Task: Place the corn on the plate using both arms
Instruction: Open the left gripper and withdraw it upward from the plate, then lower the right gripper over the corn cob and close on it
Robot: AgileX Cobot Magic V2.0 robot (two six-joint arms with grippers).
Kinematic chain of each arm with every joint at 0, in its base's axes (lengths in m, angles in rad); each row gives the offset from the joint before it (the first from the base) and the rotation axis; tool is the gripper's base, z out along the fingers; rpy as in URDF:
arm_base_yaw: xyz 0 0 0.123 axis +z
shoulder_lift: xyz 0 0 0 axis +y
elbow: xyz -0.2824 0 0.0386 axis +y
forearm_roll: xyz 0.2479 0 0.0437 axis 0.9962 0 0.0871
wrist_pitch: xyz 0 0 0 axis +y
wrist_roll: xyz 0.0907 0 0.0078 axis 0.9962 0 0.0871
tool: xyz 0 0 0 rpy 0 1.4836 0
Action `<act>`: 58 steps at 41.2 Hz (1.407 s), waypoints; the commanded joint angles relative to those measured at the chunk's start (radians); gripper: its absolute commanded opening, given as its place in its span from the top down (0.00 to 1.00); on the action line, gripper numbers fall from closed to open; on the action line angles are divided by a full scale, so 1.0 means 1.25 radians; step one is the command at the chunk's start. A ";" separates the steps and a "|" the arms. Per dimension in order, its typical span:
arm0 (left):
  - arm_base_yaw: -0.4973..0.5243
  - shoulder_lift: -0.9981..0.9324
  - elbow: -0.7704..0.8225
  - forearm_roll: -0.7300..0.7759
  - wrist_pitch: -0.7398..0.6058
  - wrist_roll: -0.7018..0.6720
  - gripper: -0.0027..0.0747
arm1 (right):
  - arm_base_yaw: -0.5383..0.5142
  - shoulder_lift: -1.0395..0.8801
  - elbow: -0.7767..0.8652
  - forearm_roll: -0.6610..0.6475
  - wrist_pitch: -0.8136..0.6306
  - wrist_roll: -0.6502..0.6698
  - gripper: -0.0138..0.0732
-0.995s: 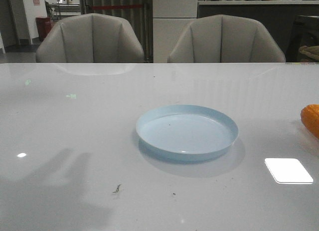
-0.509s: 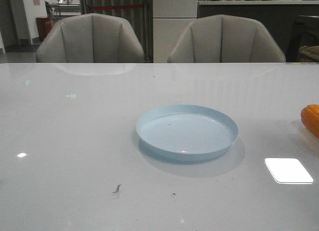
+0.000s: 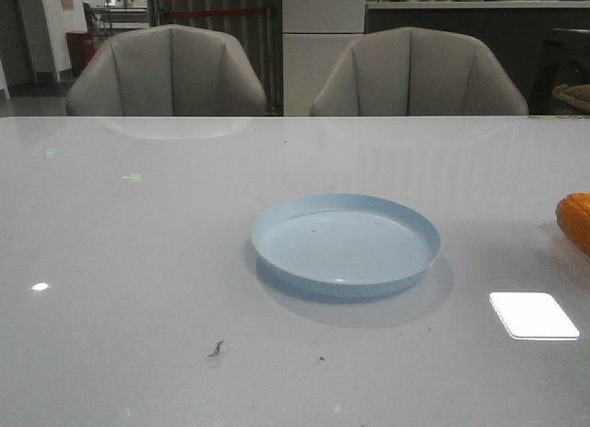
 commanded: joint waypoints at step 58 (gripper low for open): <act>0.002 -0.115 0.041 -0.004 -0.102 -0.006 0.62 | -0.074 0.509 -0.284 -0.056 -0.011 -0.006 0.23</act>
